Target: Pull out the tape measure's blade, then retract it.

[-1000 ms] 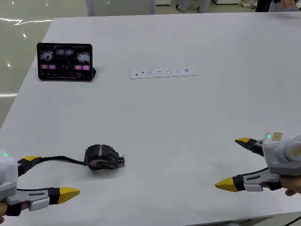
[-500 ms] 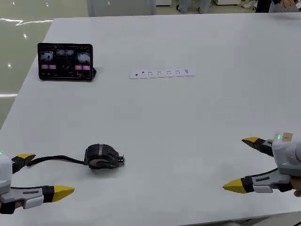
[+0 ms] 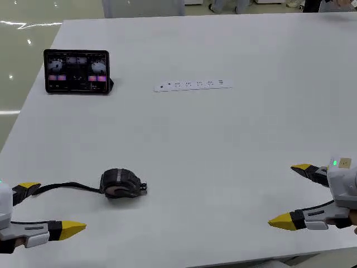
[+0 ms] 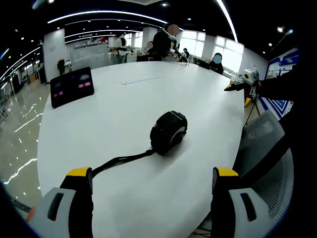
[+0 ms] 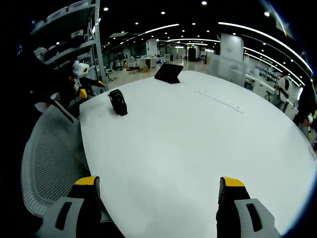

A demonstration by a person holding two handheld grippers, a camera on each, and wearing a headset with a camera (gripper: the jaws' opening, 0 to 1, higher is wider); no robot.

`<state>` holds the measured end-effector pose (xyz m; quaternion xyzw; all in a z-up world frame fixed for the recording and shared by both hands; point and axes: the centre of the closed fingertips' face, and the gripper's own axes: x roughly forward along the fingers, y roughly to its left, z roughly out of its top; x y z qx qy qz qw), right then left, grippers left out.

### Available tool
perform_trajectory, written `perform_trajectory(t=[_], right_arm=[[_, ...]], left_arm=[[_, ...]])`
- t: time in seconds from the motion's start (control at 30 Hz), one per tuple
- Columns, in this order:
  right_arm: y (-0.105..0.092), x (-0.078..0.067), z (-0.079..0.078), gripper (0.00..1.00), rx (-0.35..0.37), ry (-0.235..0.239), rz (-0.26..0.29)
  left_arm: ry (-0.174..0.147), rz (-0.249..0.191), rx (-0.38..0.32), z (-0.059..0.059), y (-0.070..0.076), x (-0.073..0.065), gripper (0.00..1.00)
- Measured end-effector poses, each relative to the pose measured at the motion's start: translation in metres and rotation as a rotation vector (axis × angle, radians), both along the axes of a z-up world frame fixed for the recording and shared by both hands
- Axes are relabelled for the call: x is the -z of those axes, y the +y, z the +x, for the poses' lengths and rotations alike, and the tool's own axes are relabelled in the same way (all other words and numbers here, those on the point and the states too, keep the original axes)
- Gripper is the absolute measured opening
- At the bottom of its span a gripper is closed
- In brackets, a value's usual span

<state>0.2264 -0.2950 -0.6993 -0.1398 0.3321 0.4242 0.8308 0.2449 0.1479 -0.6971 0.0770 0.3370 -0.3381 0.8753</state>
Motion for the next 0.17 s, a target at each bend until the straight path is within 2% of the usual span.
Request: perform_trajectory(t=[0.17], right_arm=[[-0.003,0.0002,-0.0005,0.99,0.003,0.0,-0.004]], left_arm=[[0.002,0.003,0.002,0.0003,0.002,-0.0002,0.99]])
